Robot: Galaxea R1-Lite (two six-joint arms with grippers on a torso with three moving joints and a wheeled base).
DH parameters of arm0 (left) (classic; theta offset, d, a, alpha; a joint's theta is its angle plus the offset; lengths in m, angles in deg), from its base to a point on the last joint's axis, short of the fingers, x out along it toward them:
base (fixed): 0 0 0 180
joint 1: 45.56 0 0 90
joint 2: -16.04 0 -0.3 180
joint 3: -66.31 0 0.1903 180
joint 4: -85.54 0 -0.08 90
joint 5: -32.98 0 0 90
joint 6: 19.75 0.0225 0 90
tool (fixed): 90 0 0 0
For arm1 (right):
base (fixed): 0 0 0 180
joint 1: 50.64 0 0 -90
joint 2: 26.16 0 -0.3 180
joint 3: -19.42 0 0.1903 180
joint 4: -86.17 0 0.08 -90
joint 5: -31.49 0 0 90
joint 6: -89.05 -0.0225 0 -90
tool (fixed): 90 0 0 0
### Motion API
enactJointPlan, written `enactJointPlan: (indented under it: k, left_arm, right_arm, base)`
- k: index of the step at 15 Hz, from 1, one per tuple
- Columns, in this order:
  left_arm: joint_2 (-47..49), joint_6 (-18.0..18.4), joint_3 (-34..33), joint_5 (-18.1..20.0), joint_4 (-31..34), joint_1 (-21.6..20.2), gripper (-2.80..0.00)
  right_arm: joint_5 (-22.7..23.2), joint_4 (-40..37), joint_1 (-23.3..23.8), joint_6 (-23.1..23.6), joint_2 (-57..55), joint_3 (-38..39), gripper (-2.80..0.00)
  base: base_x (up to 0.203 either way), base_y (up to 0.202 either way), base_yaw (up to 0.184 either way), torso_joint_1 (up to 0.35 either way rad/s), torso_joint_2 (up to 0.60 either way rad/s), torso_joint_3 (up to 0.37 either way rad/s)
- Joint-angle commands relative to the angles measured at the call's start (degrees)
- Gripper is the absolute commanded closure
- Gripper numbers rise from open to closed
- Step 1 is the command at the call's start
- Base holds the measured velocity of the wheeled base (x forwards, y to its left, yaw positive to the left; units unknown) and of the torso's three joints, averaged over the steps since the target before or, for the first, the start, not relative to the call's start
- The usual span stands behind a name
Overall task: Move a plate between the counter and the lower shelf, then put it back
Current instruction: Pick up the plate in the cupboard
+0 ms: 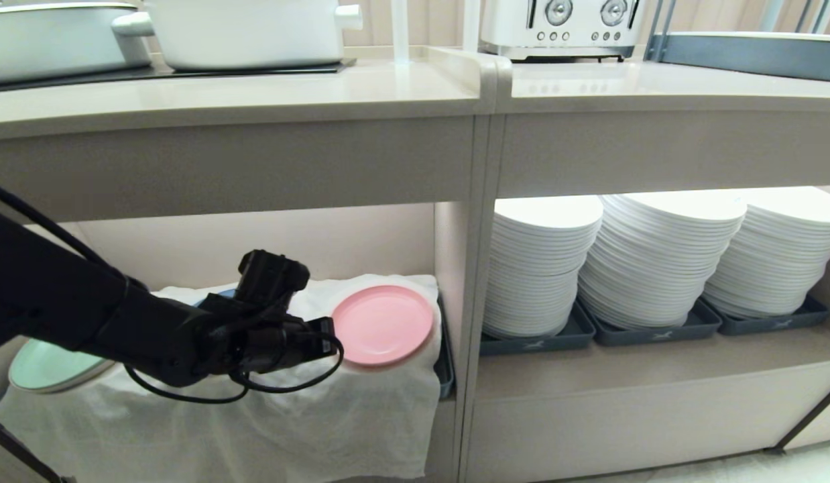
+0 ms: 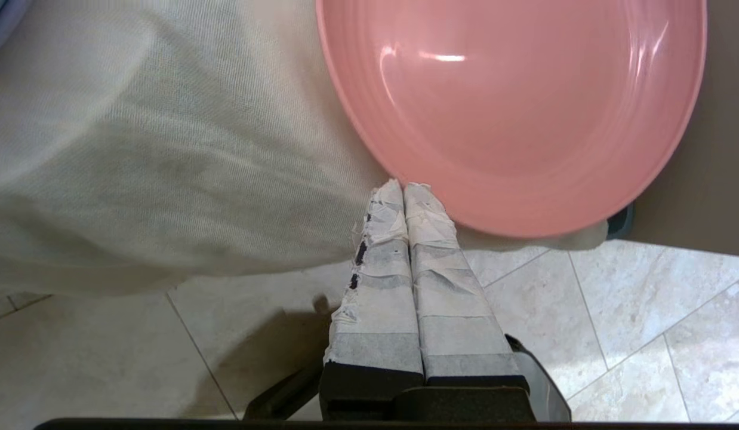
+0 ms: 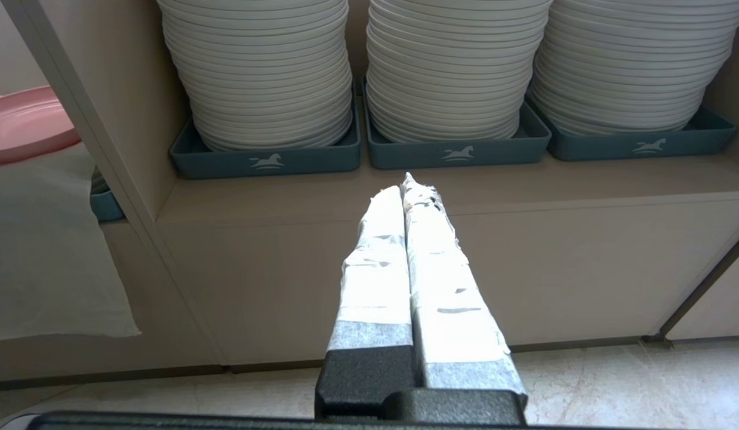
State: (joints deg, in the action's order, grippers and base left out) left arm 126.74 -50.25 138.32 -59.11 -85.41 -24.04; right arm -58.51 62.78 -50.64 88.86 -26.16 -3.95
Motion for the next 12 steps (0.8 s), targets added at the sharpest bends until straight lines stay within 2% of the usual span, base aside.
enactJointPlan:
  k: [1, 7, 8, 12]
  left_arm:
    - [1.45, -0.17, 1.11, -0.02, -0.09, 0.02, 0.0]
    - [3.57, -0.28, 1.83, 0.06, -0.44, -0.07, 0.0]
    - [3.92, -0.37, 2.0, 0.06, -0.44, -0.07, -2.8]
    - [4.77, -1.4, 3.38, -0.42, -0.49, -0.07, -2.8]
  right_arm:
    - [0.0, 0.03, 0.0, 0.01, 0.0, 0.0, 0.0]
    - [-0.02, 0.03, 0.08, 0.01, 0.0, 0.0, 0.0]
    - [0.0, 0.0, 0.02, 0.01, 0.0, 0.0, 0.0]
    - [0.0, 0.02, 0.0, 0.01, 0.0, 0.0, 0.0]
  base:
    - [0.0, 0.0, 0.0, 0.0, 0.0, 0.0]
    - [0.0, 0.0, 0.0, 0.0, 0.0, 0.0]
    - [0.0, 0.0, 0.0, 0.0, 0.0, 0.0]
    - [0.0, 0.0, 0.0, 0.0, 0.0, 0.0]
